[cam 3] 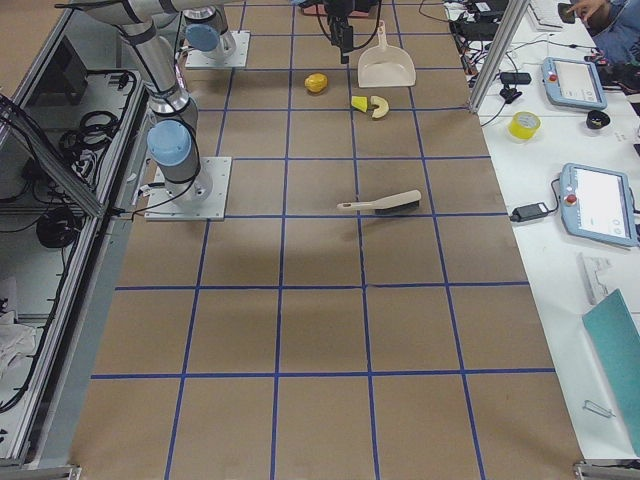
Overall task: Sweep and dump trash into bin
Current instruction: 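Move the right gripper down to the white brush handle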
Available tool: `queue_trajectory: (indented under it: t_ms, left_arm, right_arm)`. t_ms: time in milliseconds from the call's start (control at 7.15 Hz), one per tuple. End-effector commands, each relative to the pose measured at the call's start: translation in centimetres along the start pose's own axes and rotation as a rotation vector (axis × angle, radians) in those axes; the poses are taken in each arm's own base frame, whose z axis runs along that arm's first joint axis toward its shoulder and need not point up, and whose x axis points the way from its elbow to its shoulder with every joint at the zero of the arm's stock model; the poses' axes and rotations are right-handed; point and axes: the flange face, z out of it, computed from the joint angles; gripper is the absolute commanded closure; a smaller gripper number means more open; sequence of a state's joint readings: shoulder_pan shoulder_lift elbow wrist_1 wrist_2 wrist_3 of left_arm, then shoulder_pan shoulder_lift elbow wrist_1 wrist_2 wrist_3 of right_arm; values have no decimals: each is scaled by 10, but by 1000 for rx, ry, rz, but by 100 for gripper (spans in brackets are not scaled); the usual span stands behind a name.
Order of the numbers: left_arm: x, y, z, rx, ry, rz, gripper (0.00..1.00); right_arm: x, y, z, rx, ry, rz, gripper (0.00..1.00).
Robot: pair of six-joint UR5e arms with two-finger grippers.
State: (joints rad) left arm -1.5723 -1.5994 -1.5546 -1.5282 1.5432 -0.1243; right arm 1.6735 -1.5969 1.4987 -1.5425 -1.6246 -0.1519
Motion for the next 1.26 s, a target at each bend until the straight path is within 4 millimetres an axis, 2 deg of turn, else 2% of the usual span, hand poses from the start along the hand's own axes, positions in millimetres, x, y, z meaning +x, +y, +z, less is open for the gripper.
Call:
queue_trajectory:
  t_ms: [0,140,280,420,560,700,840,980,1119]
  left_arm:
    - [0,-1,1,1,0,0,0]
    - [0,-1,1,1,0,0,0]
    - [0,-2,3,-4,0,-2,0]
    - [0,0,4,-4,0,0,0]
    - [0,0,5,-4,0,-2,0]
    - [0,-1,4,-1,0,0,0]
    - [0,-1,4,0,0,0,0]
    - [0,-1,4,2,0,0,0]
    - [0,-1,4,1,0,0,0]
  right_arm:
    - [2,-2,2,2,7,-7,0]
    - [29,-6,7,-10,-1,31,0]
    - [61,-15,26,-46,-13,12,0]
    - [86,-25,53,-87,-27,-44,0]
    - [119,-35,80,-102,-31,-48,1]
    - [168,-40,127,-117,-45,-106,1]
    - [211,-35,169,-100,-45,-139,1]
    - [238,-28,189,-97,-43,-144,1]
    - [246,-25,189,-96,-44,-135,1]
